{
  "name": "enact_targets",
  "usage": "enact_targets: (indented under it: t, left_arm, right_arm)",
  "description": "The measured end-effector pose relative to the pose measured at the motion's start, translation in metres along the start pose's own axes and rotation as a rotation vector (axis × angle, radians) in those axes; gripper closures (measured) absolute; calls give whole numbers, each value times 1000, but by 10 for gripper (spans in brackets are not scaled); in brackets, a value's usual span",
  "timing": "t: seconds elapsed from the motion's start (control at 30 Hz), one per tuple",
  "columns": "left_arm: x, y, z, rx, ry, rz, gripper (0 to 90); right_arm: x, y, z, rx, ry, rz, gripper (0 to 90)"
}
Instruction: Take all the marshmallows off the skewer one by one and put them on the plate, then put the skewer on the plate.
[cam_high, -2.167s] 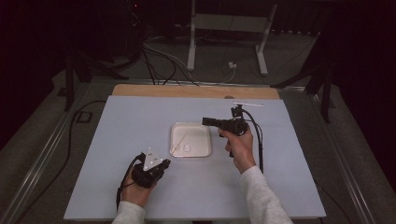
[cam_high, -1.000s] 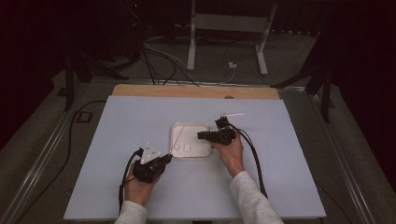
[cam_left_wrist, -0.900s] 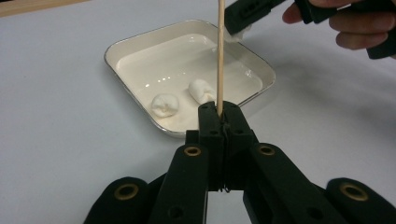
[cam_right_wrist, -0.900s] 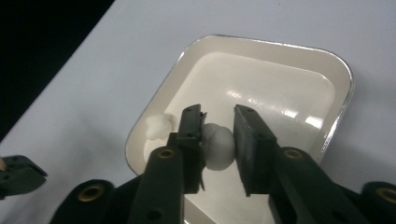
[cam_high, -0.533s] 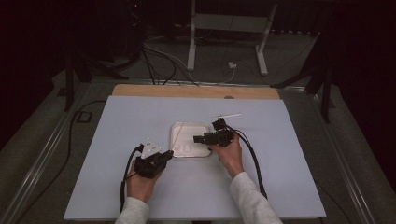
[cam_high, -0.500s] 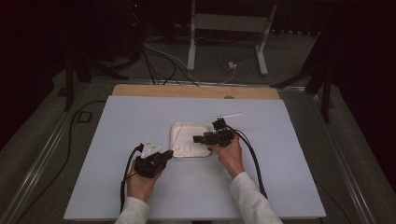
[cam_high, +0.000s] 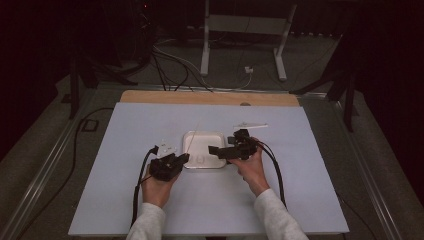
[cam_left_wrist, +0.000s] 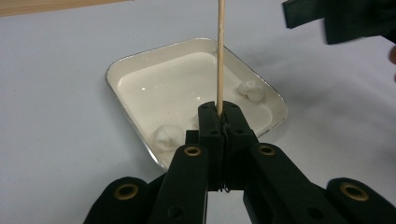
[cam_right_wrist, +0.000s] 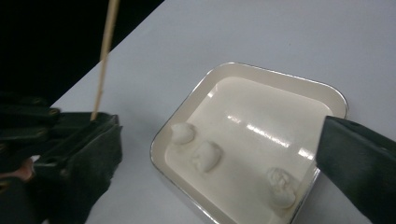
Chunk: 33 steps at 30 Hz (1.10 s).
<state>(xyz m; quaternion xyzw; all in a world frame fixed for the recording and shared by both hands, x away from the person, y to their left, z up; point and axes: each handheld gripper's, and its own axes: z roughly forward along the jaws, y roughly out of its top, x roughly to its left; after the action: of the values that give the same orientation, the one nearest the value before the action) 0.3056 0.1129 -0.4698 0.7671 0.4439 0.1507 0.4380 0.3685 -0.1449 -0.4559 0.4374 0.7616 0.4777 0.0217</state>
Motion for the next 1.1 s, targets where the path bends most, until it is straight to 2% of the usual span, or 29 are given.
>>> enact_targets:
  t: [0.13,0.47,0.6,0.9,1.1]
  left_arm:
    - [0,4,5,7,6,-12,900]
    - [2,8,18,31,22,-38,900]
    - [3,8,22,44,34,-48,900]
    - [7,7,35,92,68,-75,899]
    - [6,7,43,120,85,-89,896]
  right_arm:
    - [2,-4,-7,-14,3,-15,0]
    - [1,-18,-22,-35,6,-3,0]
    - [3,-19,-31,-53,2,-17,0]
    - [0,-22,-51,-71,-18,-28,0]
    - [-3,-27,-58,-74,-22,-30,0]
